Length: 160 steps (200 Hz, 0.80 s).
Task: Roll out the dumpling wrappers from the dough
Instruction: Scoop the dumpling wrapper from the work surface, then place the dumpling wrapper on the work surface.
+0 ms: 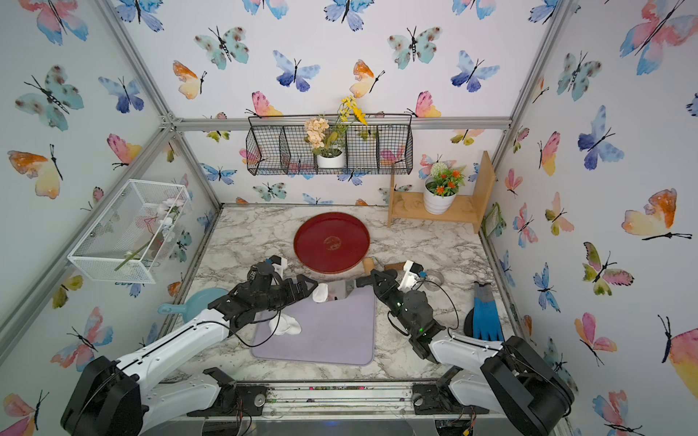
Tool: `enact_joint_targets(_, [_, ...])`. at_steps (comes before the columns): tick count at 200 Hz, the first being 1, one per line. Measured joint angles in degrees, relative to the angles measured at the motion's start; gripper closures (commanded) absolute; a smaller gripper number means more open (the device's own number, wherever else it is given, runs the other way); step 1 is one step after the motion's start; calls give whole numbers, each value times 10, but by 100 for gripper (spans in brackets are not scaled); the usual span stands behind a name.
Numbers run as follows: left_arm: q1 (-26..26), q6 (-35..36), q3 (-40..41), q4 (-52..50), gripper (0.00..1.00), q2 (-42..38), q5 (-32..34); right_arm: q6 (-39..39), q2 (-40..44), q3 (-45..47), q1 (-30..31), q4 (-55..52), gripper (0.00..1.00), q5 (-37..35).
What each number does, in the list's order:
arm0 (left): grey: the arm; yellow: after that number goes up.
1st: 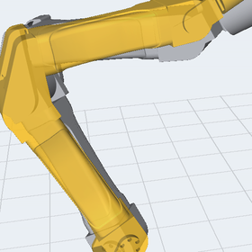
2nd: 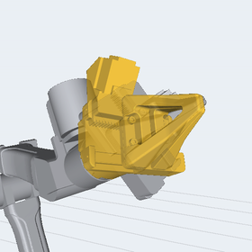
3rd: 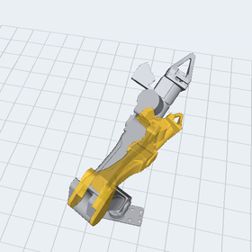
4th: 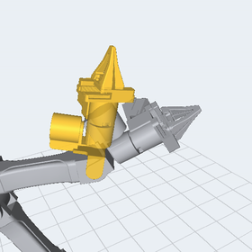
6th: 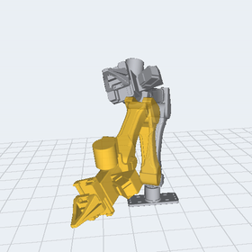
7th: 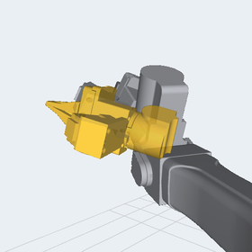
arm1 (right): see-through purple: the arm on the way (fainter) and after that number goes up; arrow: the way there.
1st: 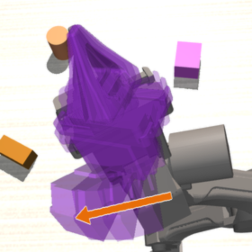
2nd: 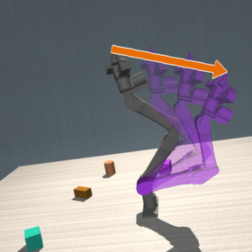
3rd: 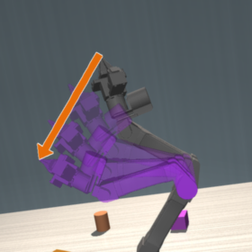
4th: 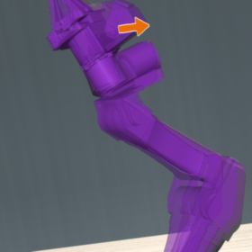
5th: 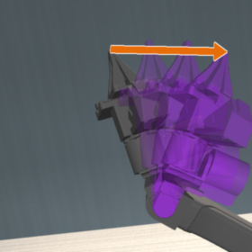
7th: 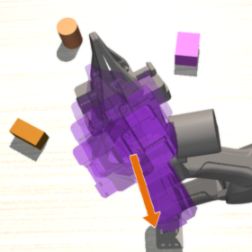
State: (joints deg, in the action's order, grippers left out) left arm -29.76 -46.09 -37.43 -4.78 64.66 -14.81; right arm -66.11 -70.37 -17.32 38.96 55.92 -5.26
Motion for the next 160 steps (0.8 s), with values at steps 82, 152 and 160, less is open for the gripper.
enact_joint_targets(82, [66, 50, -53, -28, 1, 7, -4, 110, -197, -238, -38, -27, 98, -5])
enact_joint_targets(152, [107, 71, -38, -27, 1, 16, -14, 223, -314, -448, -63, -167, 98, 46])
enact_joint_targets(160, [110, 74, -38, -27, 1, 17, -14, 233, -327, -472, -64, -193, 98, 54])
